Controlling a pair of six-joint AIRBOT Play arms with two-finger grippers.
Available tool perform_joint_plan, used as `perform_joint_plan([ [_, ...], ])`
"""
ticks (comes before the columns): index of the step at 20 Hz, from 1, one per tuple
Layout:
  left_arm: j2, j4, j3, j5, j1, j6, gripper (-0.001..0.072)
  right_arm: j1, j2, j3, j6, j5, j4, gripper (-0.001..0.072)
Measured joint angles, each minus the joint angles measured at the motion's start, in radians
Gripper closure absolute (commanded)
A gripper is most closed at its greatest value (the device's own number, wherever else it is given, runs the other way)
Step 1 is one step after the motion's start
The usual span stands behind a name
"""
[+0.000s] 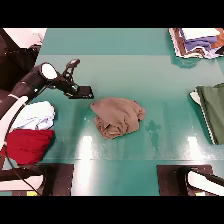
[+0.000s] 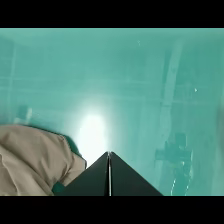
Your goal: Fold the shirts.
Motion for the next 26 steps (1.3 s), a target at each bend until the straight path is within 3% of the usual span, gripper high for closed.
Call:
perform_joint_plan([
  [5, -0.124, -0.164, -0.019, -0.002, 0.028, 0.058, 0.0002, 0.0, 0.0, 0.0, 0.0, 0.022, 0.0, 0.0694],
  [6, -0.139, -0.196, -0.021, -0.002, 0.029, 0.068, 0.0054, 0.0, 0.0, 0.0, 0.0, 0.022, 0.0, 0.0694],
  [8, -0.159, -0.229, -0.023, -0.003, 0.025, 0.08, 0.0493, 0.0, 0.0, 0.0, 0.0, 0.029, 0.0, 0.0694],
  [9, -0.165, -0.247, -0.023, -0.001, 0.023, 0.084, 0.0667, 0.0, 0.0, 0.0, 0.0, 0.03, 0.0, 0.0694],
  [13, -0.172, -0.276, -0.003, 0.023, 0.016, 0.095, 0.0677, 0.0, 0.004, -0.023, 0.001, 0.063, 0.003, 0.0693],
  [16, -0.134, -0.248, 0.041, 0.027, 0.014, 0.105, 0.0676, 0.002, 0.04, -0.17, 0.001, 0.067, 0.029, 0.0692],
  [17, -0.114, -0.221, 0.059, 0.029, 0.013, 0.107, 0.0676, 0.007, 0.058, -0.249, 0.001, 0.049, 0.039, 0.0644],
  [19, -0.074, -0.157, 0.094, 0.029, 0.013, 0.109, 0.0676, 0.026, 0.096, -0.457, -0.005, -0.027, 0.07, 0.022],
  [22, -0.017, -0.072, 0.13, 0.028, 0.013, 0.111, 0.0675, 0.075, 0.109, -0.774, -0.051, -0.196, 0.174, 0.0224],
  [26, 0.015, -0.024, 0.146, 0.013, 0.013, 0.112, 0.0676, 0.171, 0.025, -1.055, -0.21, -0.407, 0.432, 0.0223],
])
